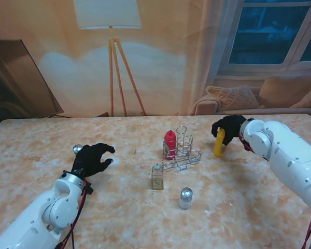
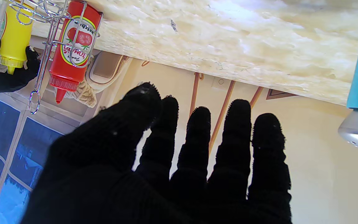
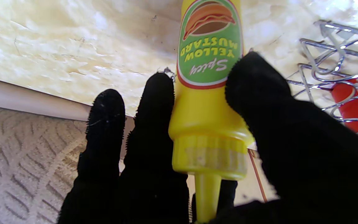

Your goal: Place the seasoning bottles into the rack

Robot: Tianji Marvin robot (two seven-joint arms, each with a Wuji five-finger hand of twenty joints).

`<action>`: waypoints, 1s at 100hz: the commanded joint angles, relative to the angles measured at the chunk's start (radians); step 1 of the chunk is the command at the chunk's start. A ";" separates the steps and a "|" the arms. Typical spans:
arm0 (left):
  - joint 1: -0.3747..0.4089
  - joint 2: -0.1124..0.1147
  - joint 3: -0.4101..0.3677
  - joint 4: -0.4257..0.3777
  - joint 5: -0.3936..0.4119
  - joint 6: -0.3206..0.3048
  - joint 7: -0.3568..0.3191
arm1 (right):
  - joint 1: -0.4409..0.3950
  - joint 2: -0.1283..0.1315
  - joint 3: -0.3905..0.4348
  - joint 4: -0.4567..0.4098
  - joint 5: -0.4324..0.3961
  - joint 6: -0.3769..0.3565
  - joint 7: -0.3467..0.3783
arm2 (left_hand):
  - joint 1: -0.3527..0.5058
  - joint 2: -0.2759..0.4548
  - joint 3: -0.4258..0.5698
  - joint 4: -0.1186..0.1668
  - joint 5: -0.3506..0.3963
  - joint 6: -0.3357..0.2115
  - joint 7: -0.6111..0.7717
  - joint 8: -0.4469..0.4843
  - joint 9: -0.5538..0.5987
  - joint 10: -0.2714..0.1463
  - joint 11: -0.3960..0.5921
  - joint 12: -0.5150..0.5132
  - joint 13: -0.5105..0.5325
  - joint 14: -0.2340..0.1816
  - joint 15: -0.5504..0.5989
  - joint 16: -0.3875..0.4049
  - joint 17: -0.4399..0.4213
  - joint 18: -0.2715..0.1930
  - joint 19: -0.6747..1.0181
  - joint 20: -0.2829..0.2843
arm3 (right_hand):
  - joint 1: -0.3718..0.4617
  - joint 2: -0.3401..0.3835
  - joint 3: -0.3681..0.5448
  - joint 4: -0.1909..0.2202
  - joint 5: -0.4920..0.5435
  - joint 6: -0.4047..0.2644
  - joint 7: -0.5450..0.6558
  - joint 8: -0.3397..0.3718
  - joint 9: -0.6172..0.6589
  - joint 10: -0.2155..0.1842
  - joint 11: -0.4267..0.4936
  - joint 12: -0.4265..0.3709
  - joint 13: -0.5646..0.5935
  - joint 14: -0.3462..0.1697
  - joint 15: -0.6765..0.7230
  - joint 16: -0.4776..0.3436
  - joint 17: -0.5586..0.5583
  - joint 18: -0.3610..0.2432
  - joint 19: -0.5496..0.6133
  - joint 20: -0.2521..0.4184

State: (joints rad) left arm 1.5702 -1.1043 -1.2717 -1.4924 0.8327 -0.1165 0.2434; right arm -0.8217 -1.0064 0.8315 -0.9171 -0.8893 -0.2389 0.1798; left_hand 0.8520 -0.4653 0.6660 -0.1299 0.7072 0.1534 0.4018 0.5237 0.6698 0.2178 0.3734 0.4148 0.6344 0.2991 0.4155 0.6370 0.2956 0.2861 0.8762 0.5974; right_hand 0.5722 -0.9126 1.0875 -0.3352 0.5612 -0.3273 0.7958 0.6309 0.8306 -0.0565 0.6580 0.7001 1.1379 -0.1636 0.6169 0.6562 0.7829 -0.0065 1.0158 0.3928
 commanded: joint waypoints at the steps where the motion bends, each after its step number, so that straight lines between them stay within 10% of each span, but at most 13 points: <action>1: 0.006 -0.002 0.000 -0.008 0.002 0.004 -0.014 | -0.009 -0.011 -0.002 0.008 0.001 0.002 -0.002 | 0.009 -0.015 0.002 -0.019 0.005 -0.009 0.022 0.015 -0.032 -0.013 -0.010 -0.004 -0.023 0.002 -0.016 0.012 -0.011 -0.005 -0.008 -0.011 | 0.085 0.016 0.039 0.003 0.103 -0.095 0.244 0.052 0.097 -0.102 0.089 0.082 0.062 -0.115 0.076 0.046 0.028 -0.018 0.034 0.025; 25: 0.005 -0.002 0.001 -0.010 0.000 0.005 -0.017 | -0.027 -0.016 0.033 -0.001 -0.010 -0.003 -0.049 | 0.011 -0.016 0.002 -0.021 0.005 -0.009 0.024 0.015 -0.032 -0.013 -0.009 -0.003 -0.023 0.001 -0.016 0.012 -0.010 -0.007 -0.007 -0.011 | 0.091 0.027 0.036 0.013 0.178 -0.172 0.315 0.125 0.154 -0.154 0.176 0.154 0.096 -0.147 0.203 0.082 0.057 -0.020 0.062 0.054; 100: 0.007 -0.002 0.001 -0.012 -0.001 0.006 -0.014 | -0.056 -0.020 0.158 -0.170 -0.045 -0.058 -0.016 | 0.016 -0.019 -0.002 -0.025 0.006 -0.011 0.029 0.017 -0.031 -0.015 -0.008 -0.003 -0.022 0.000 -0.015 0.011 -0.007 -0.007 -0.005 -0.013 | 0.100 0.022 0.036 0.022 0.189 -0.150 0.297 0.117 0.164 -0.136 0.172 0.159 0.096 -0.138 0.227 0.068 0.062 -0.009 0.060 0.070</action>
State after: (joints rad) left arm 1.5724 -1.1043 -1.2711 -1.4997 0.8322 -0.1130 0.2410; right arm -0.8894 -1.0146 0.9973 -1.0702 -0.9423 -0.2922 0.1537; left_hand 0.8520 -0.4653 0.6660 -0.1343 0.7074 0.1534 0.4119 0.5317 0.6698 0.2178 0.3734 0.4149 0.6344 0.2991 0.4155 0.6370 0.2956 0.2861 0.8761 0.5974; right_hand 0.5699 -0.9637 1.0295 -0.3365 0.6126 -0.4061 0.8198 0.6763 0.8902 -0.0598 0.6756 0.7822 1.1976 -0.1809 0.8008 0.7089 0.8288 -0.0074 1.0478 0.4416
